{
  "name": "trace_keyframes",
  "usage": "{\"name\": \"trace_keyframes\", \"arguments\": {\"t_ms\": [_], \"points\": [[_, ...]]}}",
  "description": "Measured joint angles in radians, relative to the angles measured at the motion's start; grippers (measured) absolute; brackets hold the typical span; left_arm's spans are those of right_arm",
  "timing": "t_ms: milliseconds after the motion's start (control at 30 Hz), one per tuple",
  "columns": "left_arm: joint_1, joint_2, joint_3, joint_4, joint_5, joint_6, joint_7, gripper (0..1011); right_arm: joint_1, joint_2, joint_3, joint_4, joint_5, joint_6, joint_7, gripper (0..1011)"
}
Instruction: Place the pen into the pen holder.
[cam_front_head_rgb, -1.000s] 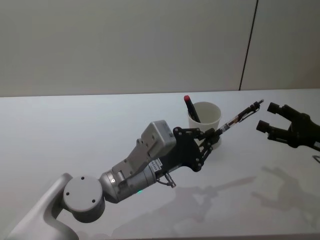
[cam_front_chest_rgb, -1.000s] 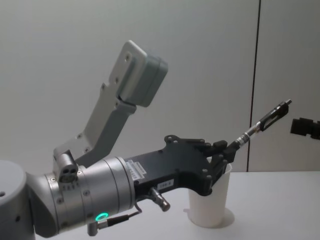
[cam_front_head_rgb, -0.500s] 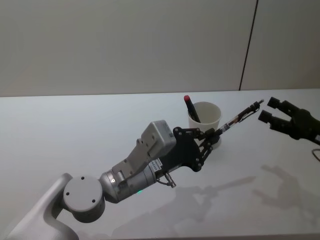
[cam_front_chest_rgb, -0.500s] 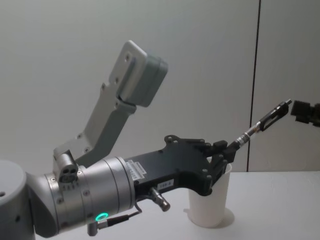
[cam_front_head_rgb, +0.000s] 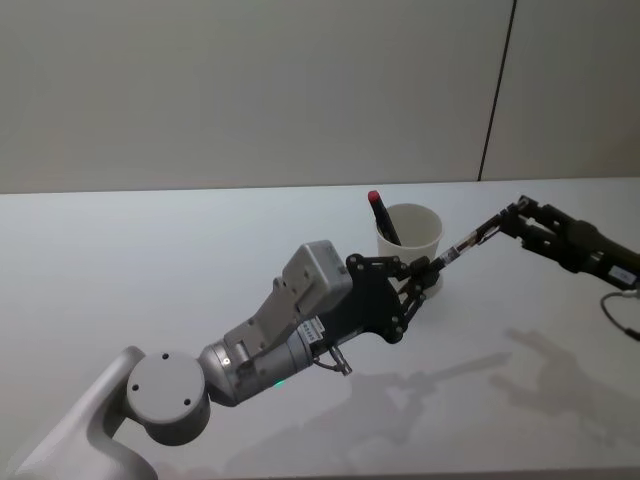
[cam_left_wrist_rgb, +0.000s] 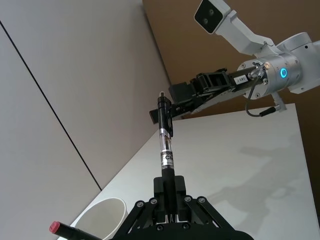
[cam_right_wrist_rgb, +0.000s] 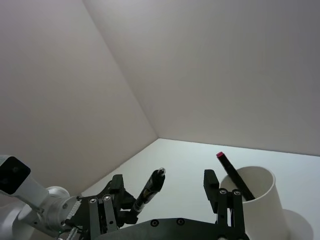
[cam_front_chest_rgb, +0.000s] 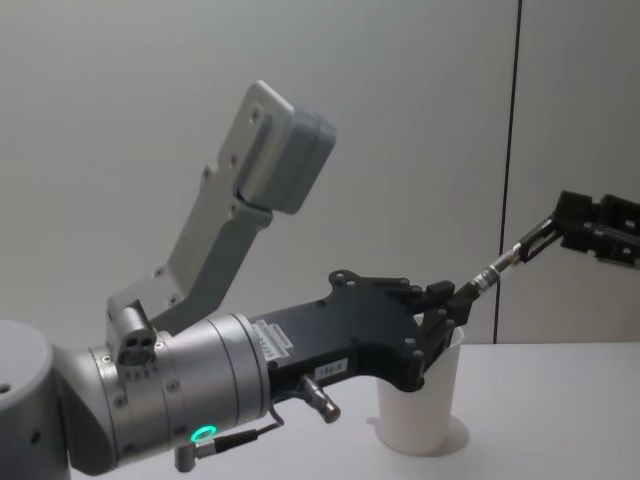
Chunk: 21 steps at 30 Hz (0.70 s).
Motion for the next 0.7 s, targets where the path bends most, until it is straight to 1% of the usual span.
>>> {"name": "trace_keyframes", "arguments": {"t_ms": [333,533,700], "points": [[0.0,0.0,0.0,0.0,0.0,0.0,0.0,134,-0.009,-0.012,-0.028,0.004,0.032,0.024,0.0,1001],[0.0,0.0,0.0,0.0,0.0,0.0,0.0,134,-0.016,-0.018,-0.042,0.006,0.05,0.027,-0.008,1002],[0.0,0.0,0.0,0.0,0.0,0.0,0.0,134,-0.022,-0.025,-0.055,0.011,0.074,0.024,-0.019,1002]]}}
